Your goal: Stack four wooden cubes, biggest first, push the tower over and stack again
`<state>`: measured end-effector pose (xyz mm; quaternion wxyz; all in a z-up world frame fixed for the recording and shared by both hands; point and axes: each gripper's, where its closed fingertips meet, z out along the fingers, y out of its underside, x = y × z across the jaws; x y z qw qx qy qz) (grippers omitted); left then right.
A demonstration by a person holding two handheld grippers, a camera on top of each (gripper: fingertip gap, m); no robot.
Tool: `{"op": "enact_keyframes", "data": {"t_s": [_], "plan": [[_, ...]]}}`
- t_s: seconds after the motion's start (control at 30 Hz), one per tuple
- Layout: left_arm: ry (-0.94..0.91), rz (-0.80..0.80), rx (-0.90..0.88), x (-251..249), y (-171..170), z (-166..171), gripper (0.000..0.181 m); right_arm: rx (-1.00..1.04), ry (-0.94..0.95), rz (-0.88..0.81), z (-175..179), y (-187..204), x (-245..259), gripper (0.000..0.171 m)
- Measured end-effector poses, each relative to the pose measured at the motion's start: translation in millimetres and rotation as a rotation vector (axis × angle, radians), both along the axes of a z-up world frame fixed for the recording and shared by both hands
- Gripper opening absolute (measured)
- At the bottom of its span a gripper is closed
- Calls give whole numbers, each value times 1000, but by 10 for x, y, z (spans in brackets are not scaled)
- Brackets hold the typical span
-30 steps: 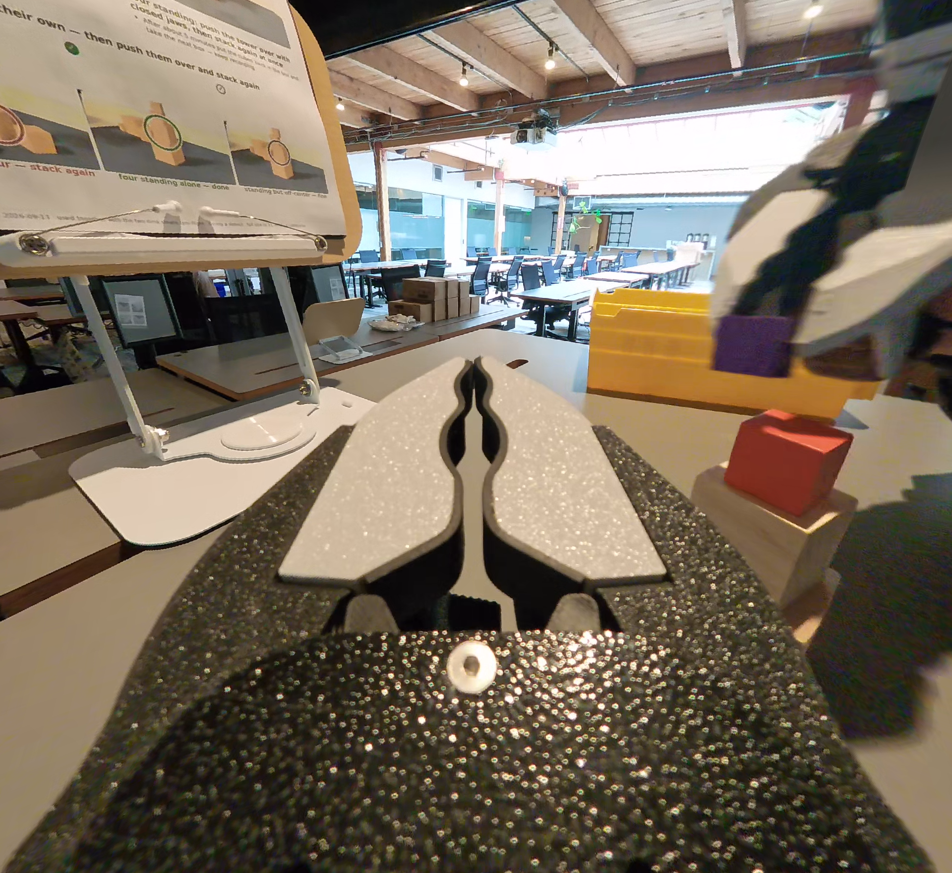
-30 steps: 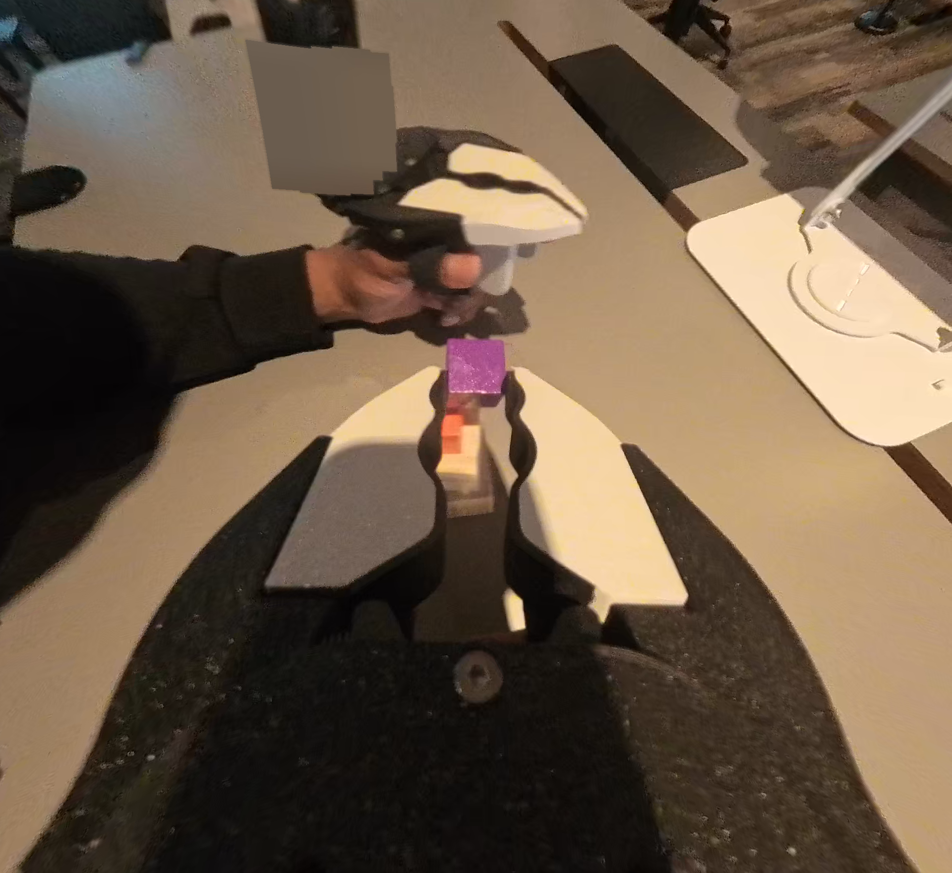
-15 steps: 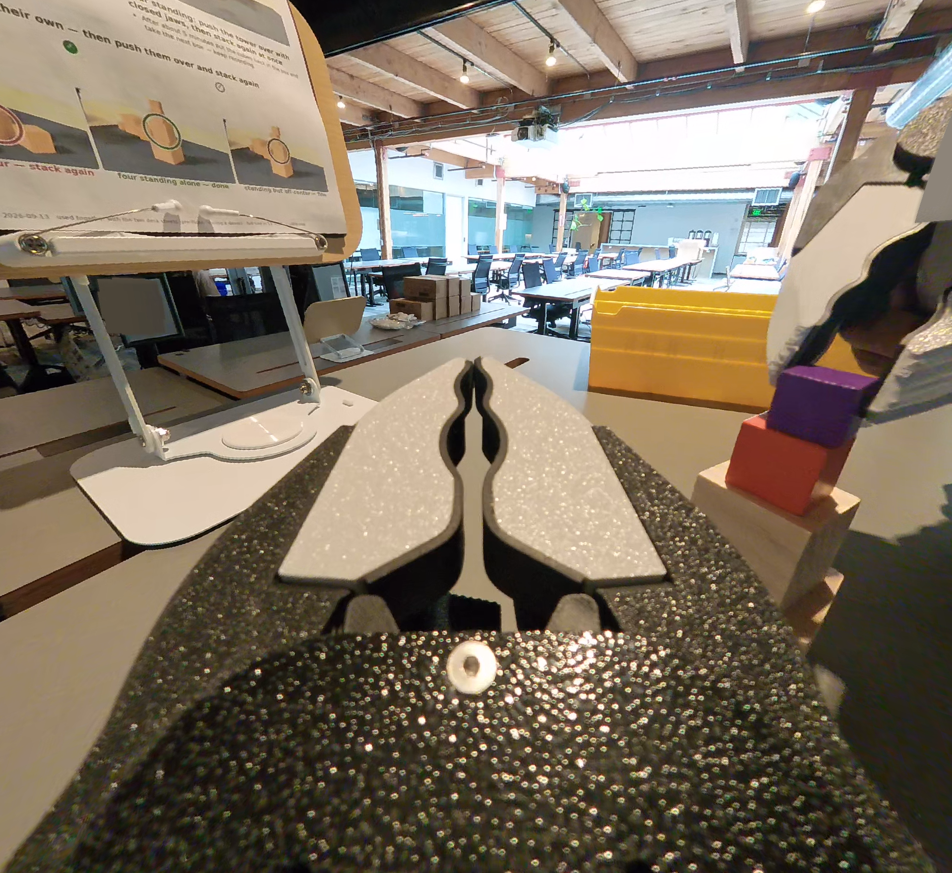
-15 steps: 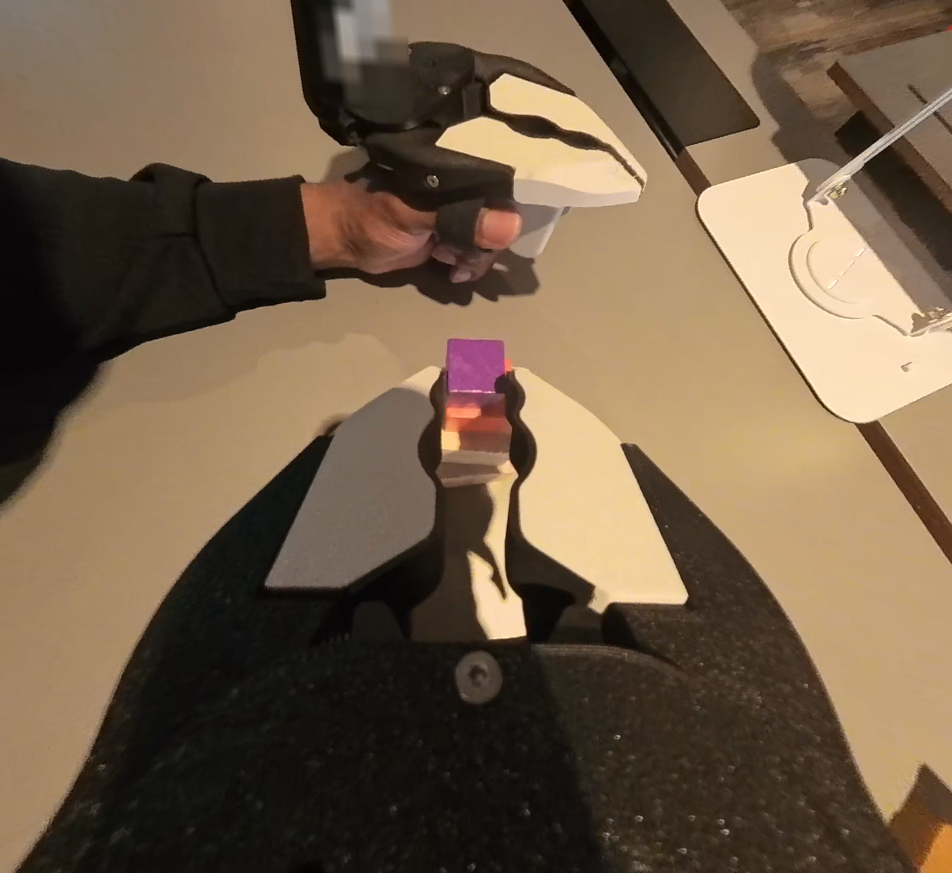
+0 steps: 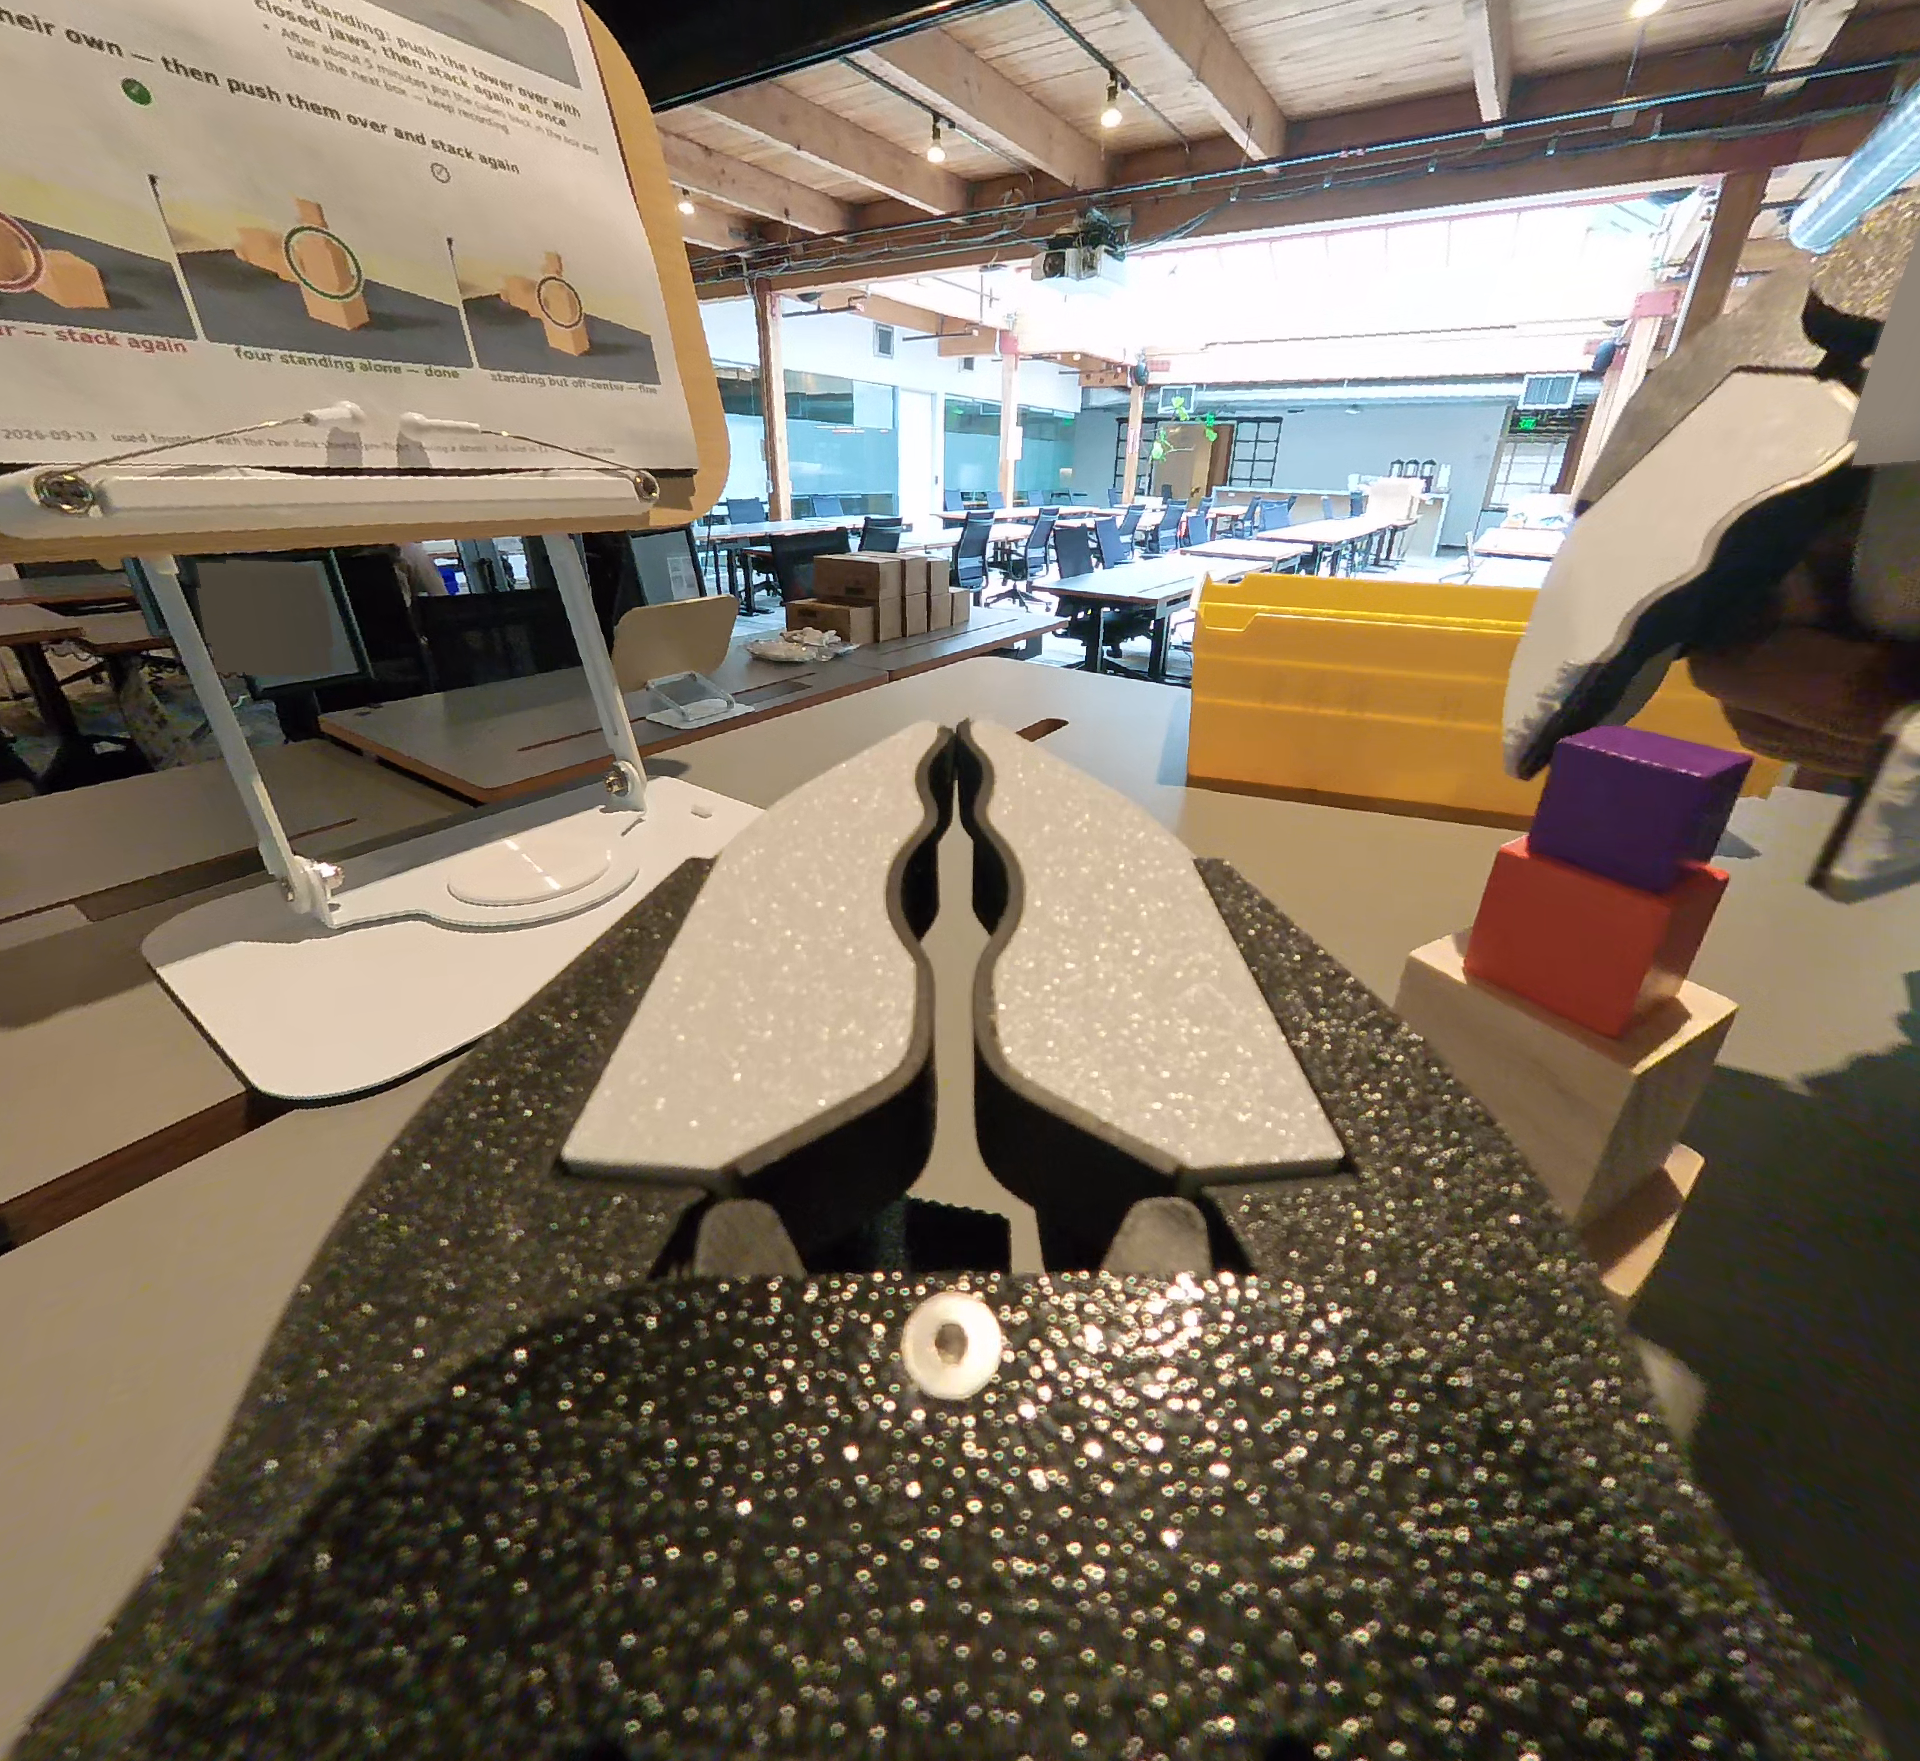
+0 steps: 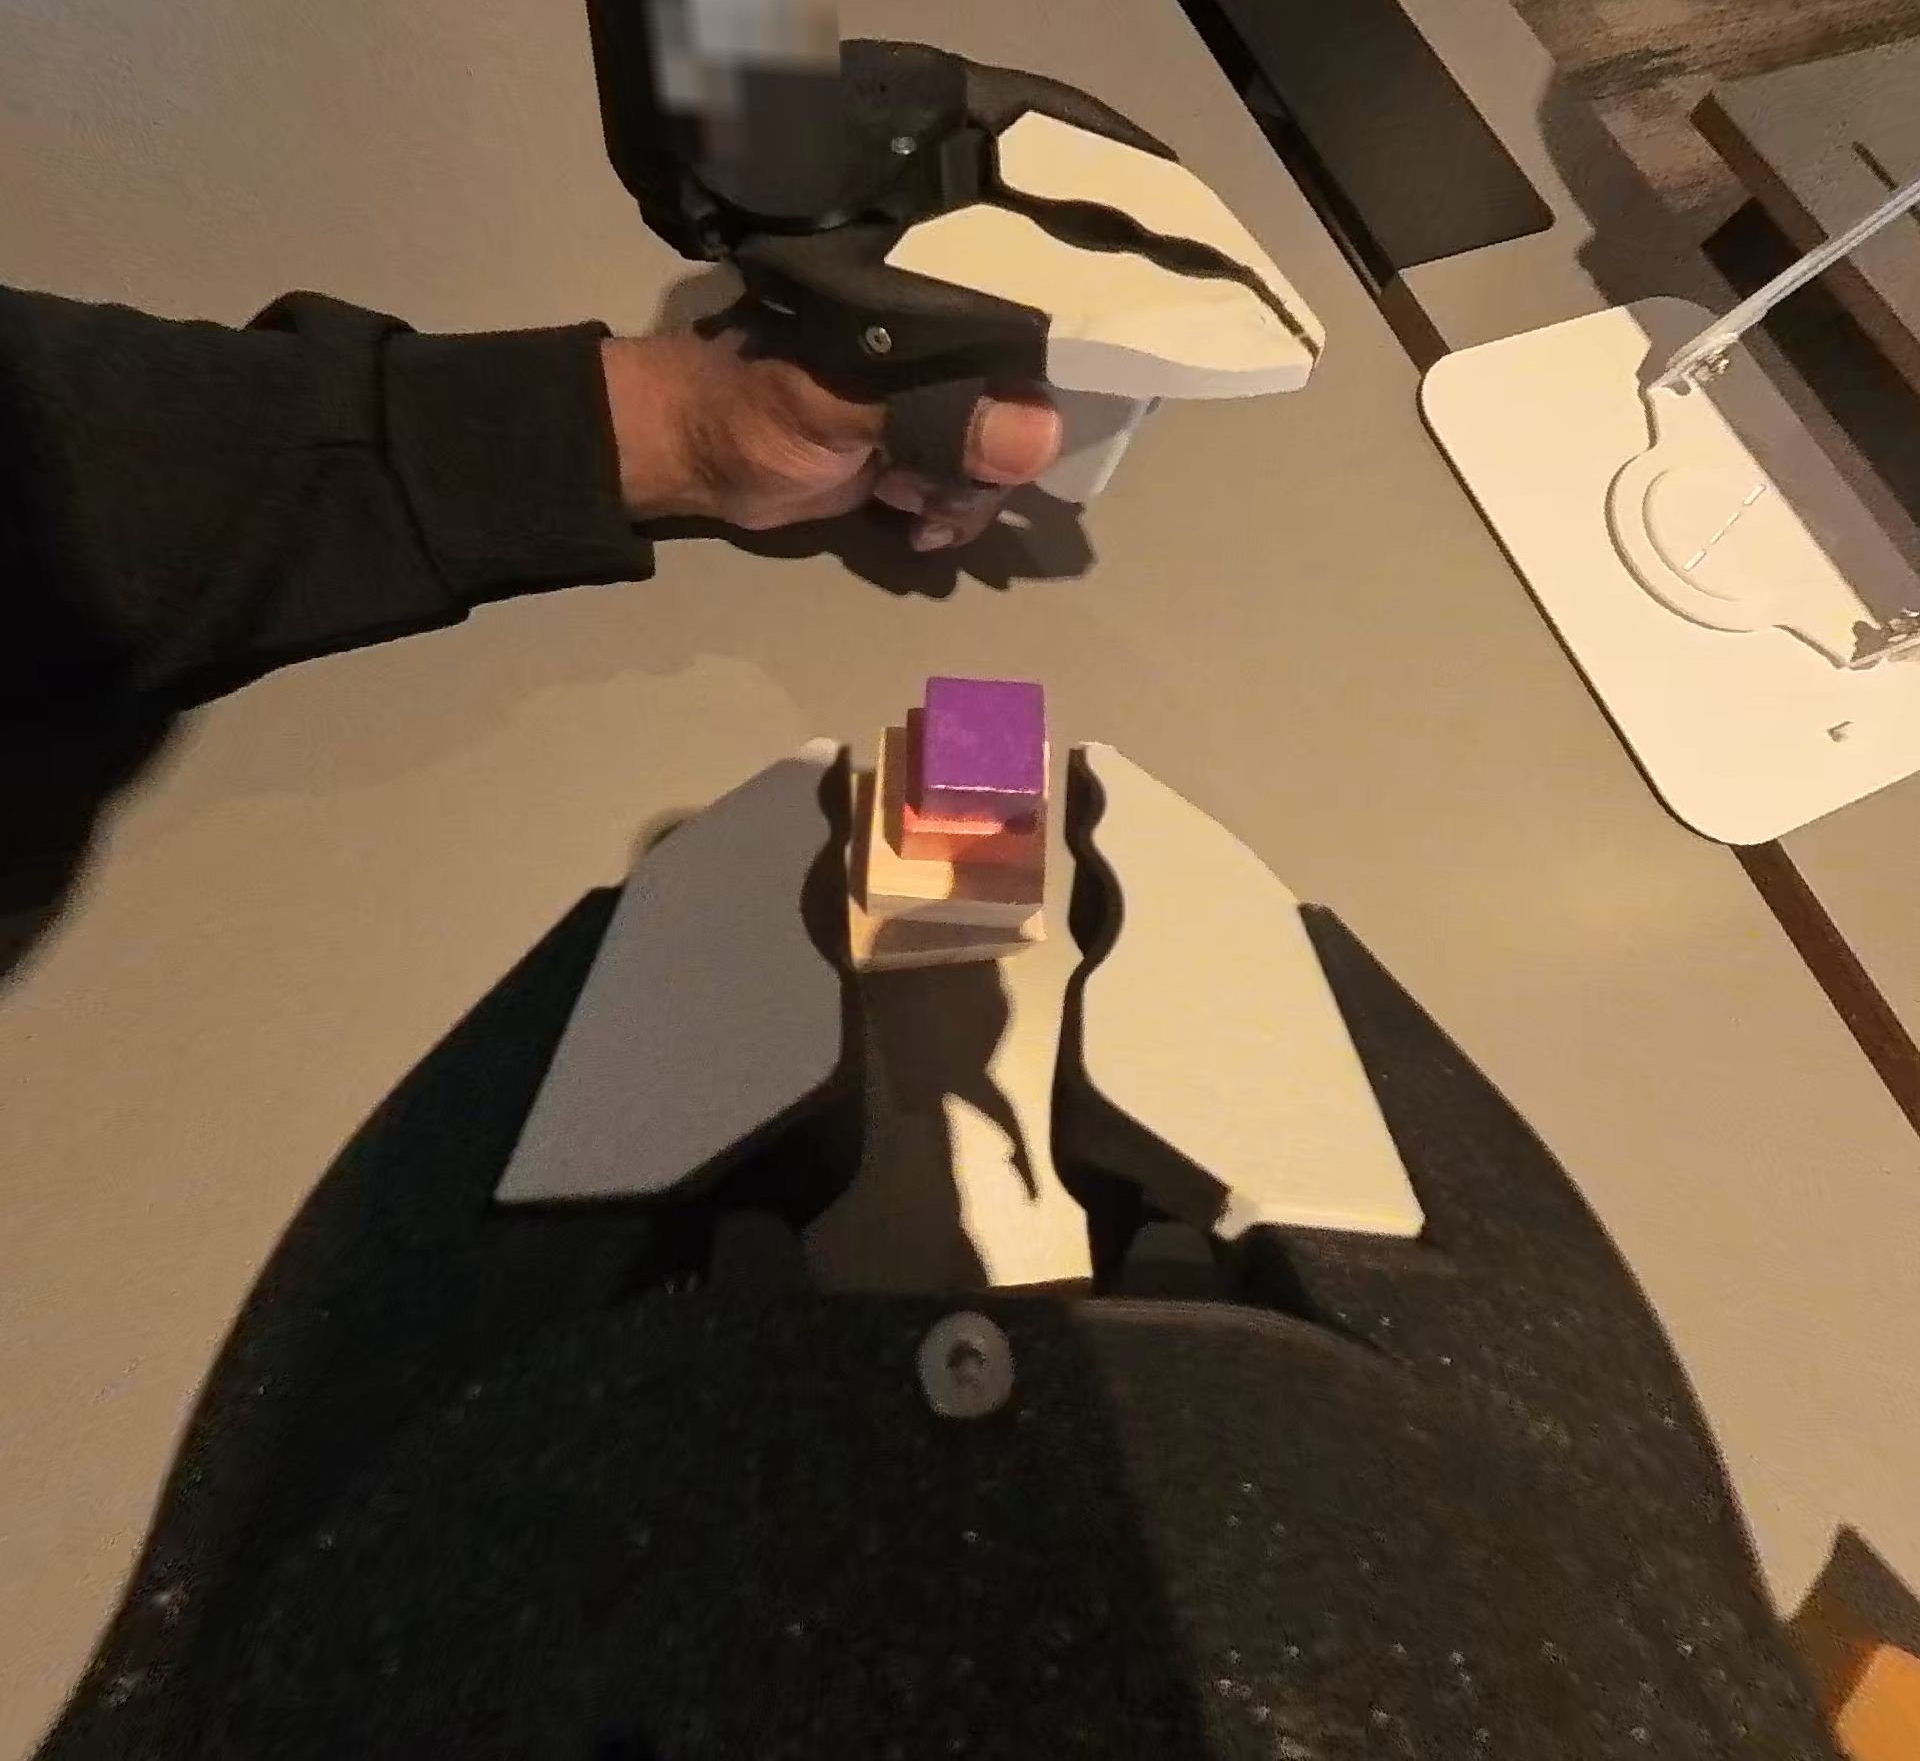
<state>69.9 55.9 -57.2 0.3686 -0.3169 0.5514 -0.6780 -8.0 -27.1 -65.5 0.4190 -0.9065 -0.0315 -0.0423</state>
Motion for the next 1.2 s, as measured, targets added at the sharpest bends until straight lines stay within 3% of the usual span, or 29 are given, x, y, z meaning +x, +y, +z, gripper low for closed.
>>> {"op": "enact_keyframes", "data": {"t_s": [0.27,0.4,0.53,0.63,0.77,0.97,1.07,1.2], "plan": [[-4,-4,-7,-5,7,6,0,48,53,170,245,-128,-168,66],[-7,-15,-8,-13,0,8,0,201,-8,192,432,-210,-131,63],[-10,-54,-7,-39,-38,12,13,426,7,196,334,-204,74,63],[-20,-78,-8,-67,-59,20,20,602,189,98,111,-230,393,54],[-16,-70,-17,-54,-42,22,20,772,292,-96,-42,-354,850,28],[-26,0,-20,-27,21,33,0,769,174,-122,-63,-303,875,4],[-21,166,28,42,139,8,0,744,126,-145,-99,-289,892,0],[56,377,229,79,262,-156,0,695,2,-287,-156,-462,1233,0]]}}
